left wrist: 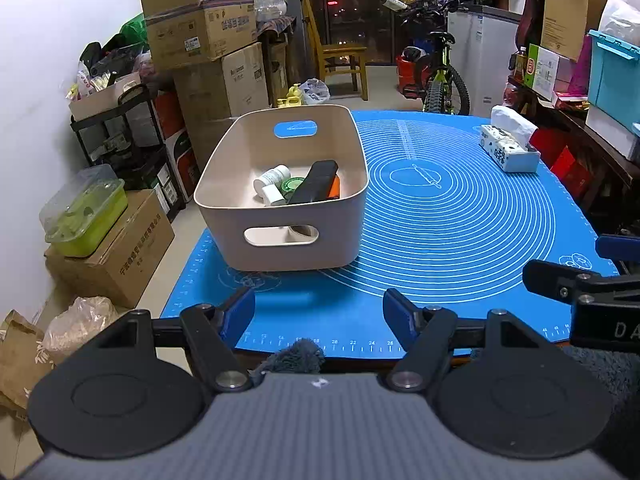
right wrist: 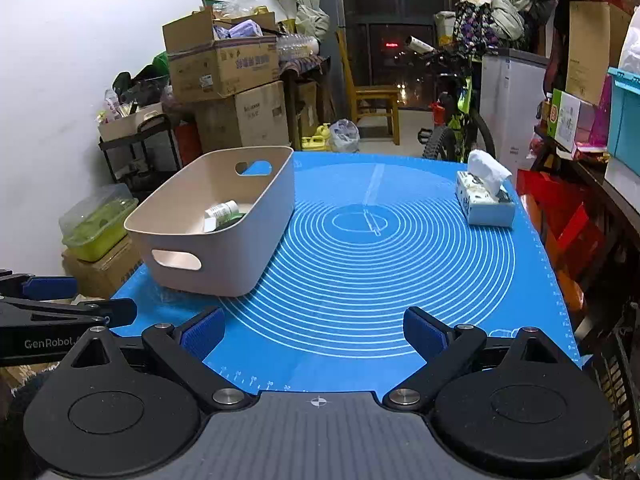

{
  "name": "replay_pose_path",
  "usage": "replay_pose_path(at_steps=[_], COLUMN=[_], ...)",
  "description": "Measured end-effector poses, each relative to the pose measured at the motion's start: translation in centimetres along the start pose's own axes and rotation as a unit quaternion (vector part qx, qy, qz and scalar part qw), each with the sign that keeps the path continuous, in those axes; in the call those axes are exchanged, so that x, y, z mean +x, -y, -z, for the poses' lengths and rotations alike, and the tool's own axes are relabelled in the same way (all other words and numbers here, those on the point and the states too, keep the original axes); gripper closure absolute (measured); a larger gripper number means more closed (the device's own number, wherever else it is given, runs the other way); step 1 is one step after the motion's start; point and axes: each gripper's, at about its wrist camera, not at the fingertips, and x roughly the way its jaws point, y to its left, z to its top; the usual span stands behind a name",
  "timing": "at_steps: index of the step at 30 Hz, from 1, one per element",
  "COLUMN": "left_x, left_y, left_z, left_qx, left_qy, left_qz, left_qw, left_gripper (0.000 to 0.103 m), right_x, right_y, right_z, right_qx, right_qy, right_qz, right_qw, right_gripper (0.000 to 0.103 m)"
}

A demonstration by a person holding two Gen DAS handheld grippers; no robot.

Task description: Organize rigid objects

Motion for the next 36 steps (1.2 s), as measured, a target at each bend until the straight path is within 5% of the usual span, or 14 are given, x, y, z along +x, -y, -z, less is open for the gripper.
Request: replay_pose_path(at_steps=[36], left_x=[0.6], left_y=[-0.6], left_z=[0.9], left_qx=[-0.018], left_qy=[-0.003], left_qz=[0.0], left_qw=[0.9998], left_gripper=[0.031], right_x=[0.5], right_y=[-1.0], right_z=[0.4], right_qx=[-0.021], right_qy=[-0.007], right_qz=[0.004], right_qw=[1.0], right_gripper=[0.007])
